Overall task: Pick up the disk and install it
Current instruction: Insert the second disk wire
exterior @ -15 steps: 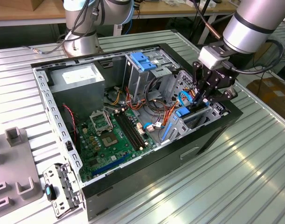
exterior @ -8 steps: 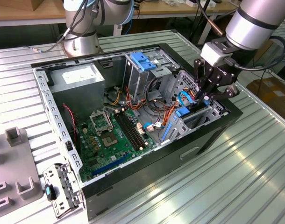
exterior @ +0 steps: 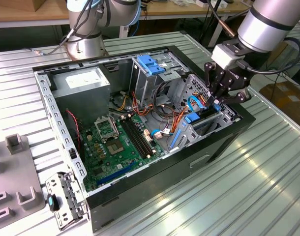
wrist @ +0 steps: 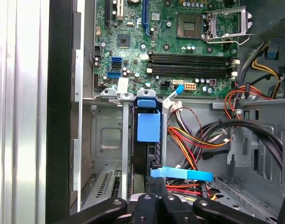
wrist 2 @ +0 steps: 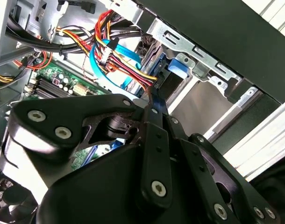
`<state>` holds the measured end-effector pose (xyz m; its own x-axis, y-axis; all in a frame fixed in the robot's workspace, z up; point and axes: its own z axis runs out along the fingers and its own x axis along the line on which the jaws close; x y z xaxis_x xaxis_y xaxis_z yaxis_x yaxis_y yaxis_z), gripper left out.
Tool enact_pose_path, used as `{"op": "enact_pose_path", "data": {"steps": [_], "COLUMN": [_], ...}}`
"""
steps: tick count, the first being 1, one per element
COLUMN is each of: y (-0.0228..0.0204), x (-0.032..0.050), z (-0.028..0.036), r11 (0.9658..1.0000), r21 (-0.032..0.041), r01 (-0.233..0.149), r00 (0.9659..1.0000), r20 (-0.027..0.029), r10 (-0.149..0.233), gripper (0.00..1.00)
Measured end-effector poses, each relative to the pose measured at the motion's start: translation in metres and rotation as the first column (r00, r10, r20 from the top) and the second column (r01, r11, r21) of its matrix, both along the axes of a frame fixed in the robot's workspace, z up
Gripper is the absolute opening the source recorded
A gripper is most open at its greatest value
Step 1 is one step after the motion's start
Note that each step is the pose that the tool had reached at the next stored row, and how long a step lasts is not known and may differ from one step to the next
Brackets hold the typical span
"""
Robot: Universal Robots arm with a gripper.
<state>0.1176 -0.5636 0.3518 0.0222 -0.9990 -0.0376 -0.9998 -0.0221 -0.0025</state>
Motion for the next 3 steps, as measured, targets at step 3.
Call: {"op": "enact_pose_path", "data": {"steps": [3], "y": [0.0000], "x": [0.0000], "z": [0.0004], "r11": [1.0000], "r21": [0.0000], "r01": [0.000], "r00": [1.0000], "r20": [0.0000], "r10": [0.000], "gripper": [0.11]}}
